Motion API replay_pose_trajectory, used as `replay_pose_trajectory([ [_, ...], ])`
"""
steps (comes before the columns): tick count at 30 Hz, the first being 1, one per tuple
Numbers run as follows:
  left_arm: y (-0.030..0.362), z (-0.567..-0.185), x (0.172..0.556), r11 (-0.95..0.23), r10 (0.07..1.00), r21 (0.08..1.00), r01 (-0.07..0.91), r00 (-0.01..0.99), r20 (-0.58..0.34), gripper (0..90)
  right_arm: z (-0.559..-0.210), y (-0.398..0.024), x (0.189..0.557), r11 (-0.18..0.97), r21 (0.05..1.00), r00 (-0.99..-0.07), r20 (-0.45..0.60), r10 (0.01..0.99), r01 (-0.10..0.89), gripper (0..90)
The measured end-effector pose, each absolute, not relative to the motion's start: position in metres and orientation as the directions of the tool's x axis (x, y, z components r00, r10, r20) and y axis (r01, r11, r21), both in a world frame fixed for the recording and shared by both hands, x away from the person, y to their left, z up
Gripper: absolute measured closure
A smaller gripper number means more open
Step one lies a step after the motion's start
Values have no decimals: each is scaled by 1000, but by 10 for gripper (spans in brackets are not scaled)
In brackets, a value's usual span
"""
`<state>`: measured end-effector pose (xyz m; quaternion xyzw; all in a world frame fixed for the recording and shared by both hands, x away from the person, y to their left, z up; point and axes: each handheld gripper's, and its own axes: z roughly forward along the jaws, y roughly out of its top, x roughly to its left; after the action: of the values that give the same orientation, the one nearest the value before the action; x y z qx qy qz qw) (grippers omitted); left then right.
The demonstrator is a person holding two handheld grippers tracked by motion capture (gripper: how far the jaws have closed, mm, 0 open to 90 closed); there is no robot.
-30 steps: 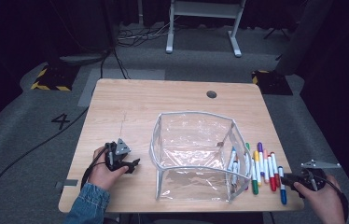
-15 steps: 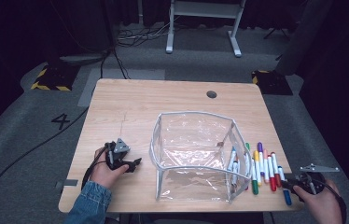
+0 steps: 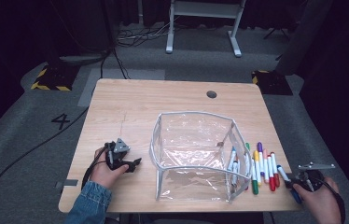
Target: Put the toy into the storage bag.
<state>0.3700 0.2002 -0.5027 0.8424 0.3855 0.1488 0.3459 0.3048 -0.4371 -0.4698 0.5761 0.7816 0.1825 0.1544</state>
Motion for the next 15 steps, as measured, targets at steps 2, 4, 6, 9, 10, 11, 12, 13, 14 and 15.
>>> replay_pose_trajectory([
  [2,200,-503,370,-463,753,697,547,658,-16,255,-470,-437,306,262,462,-282,-26,959,847,690],
  [4,200,-503,370,-463,752,697,547,658,-16,256,-469,-437,308,254,450,-278,-14,961,856,766],
  [6,200,-503,370,-463,752,698,547,659,-17,255,-468,-437,308,253,443,-276,-13,961,860,767],
  [9,200,-503,370,-463,752,698,547,659,-17,256,-467,-440,308,227,448,-263,19,965,865,768],
  [10,200,-503,370,-463,752,698,547,659,-17,256,-467,-440,308,227,448,-263,19,965,865,768],
  [11,200,-503,370,-463,752,698,547,659,-18,255,-466,-441,308,229,456,-268,23,963,860,768],
  [12,200,-503,370,-463,751,697,547,660,-18,254,-464,-442,307,225,462,-267,26,963,858,768],
  [13,200,-503,370,-463,751,697,547,660,-19,253,-462,-442,307,218,471,-262,29,965,855,768],
  [14,200,-503,370,-462,750,697,548,661,-22,251,-459,-443,306,213,482,-263,37,964,850,768],
  [15,200,-503,370,-461,750,696,551,661,-26,250,-456,-443,306,210,491,-266,48,963,846,768],
])
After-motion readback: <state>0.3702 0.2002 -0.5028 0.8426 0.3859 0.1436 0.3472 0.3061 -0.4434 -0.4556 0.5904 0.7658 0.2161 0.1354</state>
